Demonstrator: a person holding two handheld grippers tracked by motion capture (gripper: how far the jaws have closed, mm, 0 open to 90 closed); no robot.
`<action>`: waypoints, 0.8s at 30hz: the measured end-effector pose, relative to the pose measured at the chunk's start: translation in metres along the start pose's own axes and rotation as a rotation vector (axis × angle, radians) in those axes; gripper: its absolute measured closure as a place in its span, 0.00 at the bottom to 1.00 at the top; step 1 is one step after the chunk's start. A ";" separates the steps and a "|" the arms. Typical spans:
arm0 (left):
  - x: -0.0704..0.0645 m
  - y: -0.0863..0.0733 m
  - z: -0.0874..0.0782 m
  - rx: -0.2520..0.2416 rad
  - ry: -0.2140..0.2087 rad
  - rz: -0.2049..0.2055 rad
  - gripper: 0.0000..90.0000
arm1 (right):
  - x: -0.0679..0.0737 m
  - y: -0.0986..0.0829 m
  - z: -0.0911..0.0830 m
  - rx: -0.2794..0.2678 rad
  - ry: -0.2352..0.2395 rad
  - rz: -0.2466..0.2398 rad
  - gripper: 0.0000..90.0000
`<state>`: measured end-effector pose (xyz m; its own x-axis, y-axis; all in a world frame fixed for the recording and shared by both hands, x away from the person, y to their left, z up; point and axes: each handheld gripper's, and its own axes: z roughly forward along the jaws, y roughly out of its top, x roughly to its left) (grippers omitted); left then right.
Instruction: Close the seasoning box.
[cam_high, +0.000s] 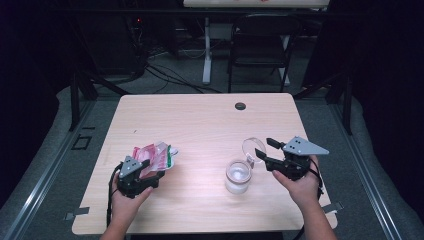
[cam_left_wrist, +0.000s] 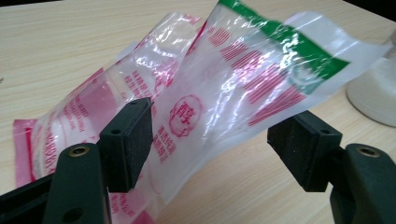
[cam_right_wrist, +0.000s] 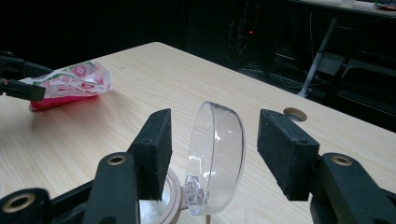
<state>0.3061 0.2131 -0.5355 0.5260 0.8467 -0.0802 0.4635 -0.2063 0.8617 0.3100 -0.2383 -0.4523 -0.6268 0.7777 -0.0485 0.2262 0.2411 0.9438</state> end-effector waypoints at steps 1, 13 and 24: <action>-0.002 0.000 0.001 0.008 -0.005 0.004 0.35 | 0.000 0.000 0.000 0.004 0.000 0.000 0.50; -0.027 -0.001 0.008 0.033 -0.047 0.083 0.34 | -0.003 -0.006 0.006 0.034 -0.008 0.018 0.52; -0.046 0.000 0.012 0.039 -0.112 0.118 0.34 | -0.003 -0.007 0.006 0.050 0.006 0.029 0.63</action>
<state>0.2902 0.1679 -0.5384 0.6533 0.7562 -0.0369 0.4199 -0.3213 0.8488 0.3147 -0.2384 -0.4608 -0.6235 0.7816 -0.0191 0.2816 0.2473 0.9271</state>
